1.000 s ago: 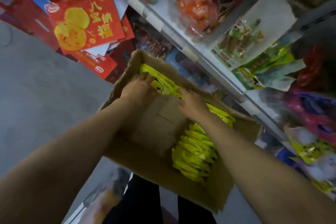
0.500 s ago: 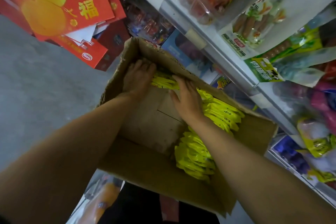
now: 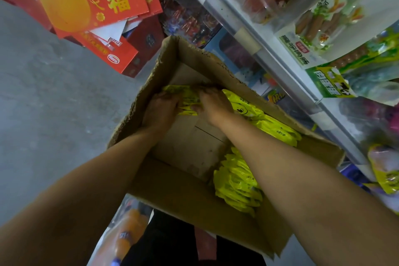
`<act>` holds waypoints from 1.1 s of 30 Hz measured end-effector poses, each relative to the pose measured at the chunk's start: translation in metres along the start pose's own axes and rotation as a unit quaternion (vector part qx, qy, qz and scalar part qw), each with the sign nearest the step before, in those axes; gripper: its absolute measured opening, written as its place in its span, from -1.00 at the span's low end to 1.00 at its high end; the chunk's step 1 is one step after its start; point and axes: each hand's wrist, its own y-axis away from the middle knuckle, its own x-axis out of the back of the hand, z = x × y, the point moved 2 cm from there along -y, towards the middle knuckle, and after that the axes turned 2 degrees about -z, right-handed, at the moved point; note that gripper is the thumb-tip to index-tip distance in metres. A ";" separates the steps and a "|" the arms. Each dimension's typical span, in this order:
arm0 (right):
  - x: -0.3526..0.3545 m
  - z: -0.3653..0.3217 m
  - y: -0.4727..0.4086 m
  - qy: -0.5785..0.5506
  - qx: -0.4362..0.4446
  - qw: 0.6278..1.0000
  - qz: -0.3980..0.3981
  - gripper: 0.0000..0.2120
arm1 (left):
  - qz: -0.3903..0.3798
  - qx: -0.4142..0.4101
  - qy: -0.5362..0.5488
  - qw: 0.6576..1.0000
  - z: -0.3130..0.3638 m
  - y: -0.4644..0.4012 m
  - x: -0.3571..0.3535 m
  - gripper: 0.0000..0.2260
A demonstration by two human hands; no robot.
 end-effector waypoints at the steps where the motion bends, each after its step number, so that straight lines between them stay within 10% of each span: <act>1: -0.005 -0.001 0.001 0.001 0.004 1.000 -0.010 -0.44 | -0.016 0.005 -0.001 1.000 -0.002 0.004 -0.002 -0.82; 7: -0.045 0.006 0.011 -0.078 0.012 0.995 -0.053 -0.62 | -0.106 0.059 0.042 0.992 -0.018 0.023 -0.019 -0.95; 15: -0.059 0.010 -0.008 -0.131 0.018 0.988 0.082 -0.42 | -0.229 0.073 0.077 0.968 -0.047 0.035 -0.038 -0.82; 26: -0.068 -0.001 -0.020 0.058 -0.003 0.991 0.120 -0.18 | -0.237 0.077 0.104 0.963 -0.060 0.039 -0.054 -0.84; 30: -0.059 0.008 -0.015 -0.169 -0.021 0.983 0.064 -0.24 | -0.236 0.070 0.119 0.962 -0.054 0.042 -0.052 -0.84; 33: -0.048 0.020 0.000 -0.423 -0.068 0.903 0.009 -0.32 | -0.231 0.054 0.129 0.963 -0.043 0.046 -0.044 -0.83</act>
